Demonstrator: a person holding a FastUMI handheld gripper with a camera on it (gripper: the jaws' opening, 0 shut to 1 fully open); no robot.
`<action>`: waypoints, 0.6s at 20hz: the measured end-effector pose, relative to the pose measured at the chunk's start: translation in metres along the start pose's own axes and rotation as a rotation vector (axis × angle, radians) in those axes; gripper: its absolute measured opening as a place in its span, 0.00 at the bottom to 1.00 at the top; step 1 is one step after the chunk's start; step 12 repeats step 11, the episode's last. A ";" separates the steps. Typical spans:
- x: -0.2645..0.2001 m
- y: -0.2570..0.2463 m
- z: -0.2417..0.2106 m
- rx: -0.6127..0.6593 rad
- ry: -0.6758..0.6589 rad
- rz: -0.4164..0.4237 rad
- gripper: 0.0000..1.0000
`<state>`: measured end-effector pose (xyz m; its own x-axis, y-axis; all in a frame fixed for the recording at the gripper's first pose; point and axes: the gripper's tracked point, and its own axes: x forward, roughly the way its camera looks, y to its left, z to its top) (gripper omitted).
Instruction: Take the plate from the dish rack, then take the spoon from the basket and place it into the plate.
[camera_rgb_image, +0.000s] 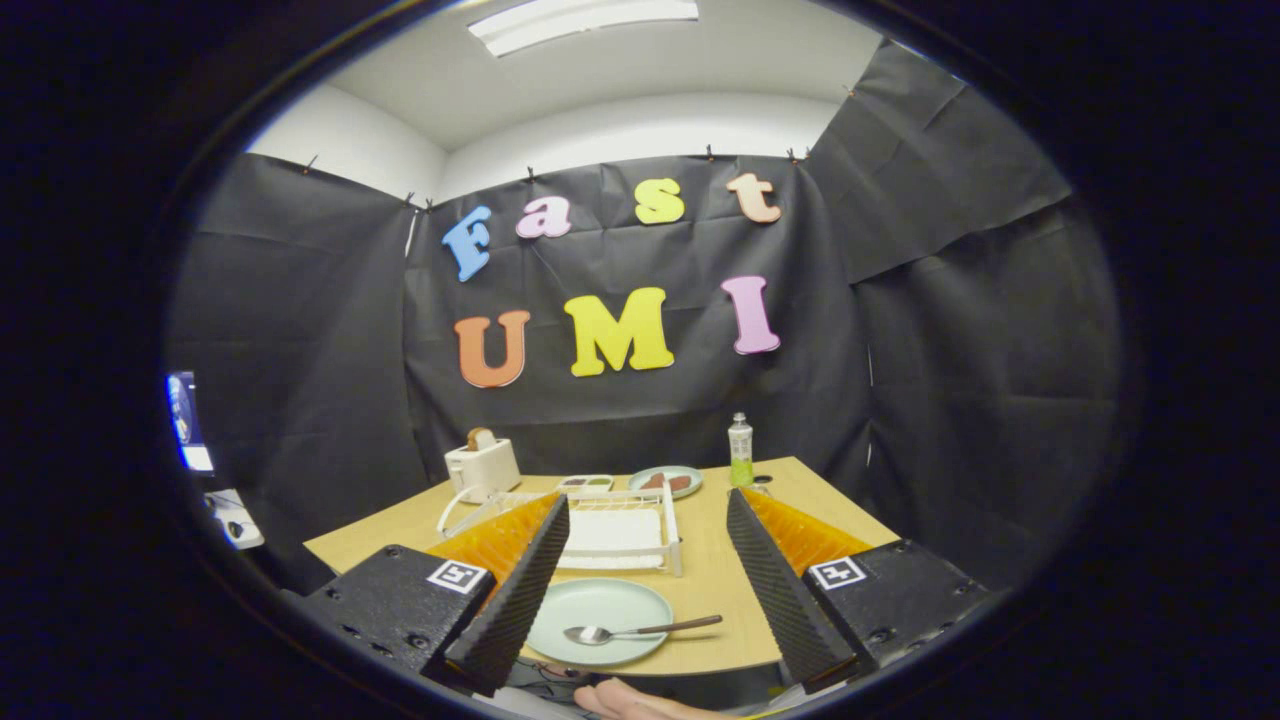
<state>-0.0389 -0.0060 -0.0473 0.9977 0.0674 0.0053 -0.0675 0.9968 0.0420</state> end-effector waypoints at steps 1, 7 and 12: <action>0.001 0.000 0.000 0.002 0.004 0.001 1.00; 0.003 -0.005 0.001 0.005 0.012 -0.013 1.00; 0.003 -0.005 0.001 0.008 0.013 -0.012 1.00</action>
